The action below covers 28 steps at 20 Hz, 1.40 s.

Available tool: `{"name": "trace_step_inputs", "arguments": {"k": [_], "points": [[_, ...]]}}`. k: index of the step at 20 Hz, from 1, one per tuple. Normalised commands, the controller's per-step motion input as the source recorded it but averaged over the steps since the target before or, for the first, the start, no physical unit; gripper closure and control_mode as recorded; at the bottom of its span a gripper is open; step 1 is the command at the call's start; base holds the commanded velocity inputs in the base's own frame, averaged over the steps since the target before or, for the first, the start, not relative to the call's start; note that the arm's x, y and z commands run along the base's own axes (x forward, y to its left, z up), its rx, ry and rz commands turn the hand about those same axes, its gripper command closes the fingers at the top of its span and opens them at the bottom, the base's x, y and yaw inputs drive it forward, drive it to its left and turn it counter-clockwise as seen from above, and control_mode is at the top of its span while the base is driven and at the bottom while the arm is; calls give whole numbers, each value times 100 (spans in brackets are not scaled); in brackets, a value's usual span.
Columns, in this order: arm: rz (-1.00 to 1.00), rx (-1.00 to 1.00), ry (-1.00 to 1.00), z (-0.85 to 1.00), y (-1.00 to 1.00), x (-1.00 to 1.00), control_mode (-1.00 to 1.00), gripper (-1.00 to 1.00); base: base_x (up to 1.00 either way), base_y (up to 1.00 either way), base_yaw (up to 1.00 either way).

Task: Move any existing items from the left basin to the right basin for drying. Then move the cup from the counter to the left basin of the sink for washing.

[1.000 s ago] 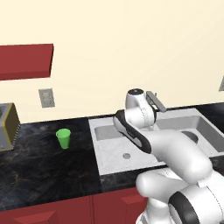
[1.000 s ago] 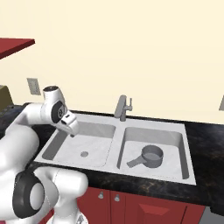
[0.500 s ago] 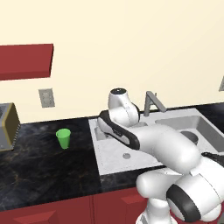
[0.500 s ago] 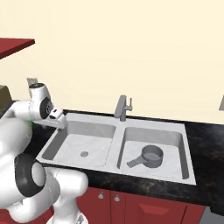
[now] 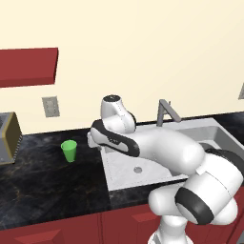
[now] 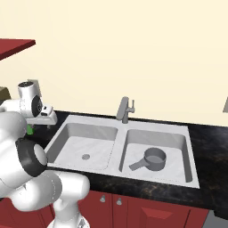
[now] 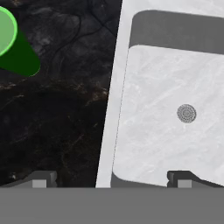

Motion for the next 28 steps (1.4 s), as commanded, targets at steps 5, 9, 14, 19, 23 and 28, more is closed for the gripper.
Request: {"name": "trace_step_inputs", "arguments": {"k": [5, 9, 14, 19, 23, 28], "points": [[20, 0, 0, 13, 46, 27, -100, -100, 0, 0, 0], [16, 0, 0, 9, 44, 20, -100, -100, 0, 0, 0], [9, 0, 0, 0, 33, 12, -100, -100, 0, 0, 0], [5, 0, 0, 1, 23, 8, -100, -100, 0, 0, 0], [2, 0, 1, 0, 23, 29, -100, -100, 0, 0, 0], [0, 0, 2, -3, 18, 30, -100, -100, 0, 0, 0]]}}
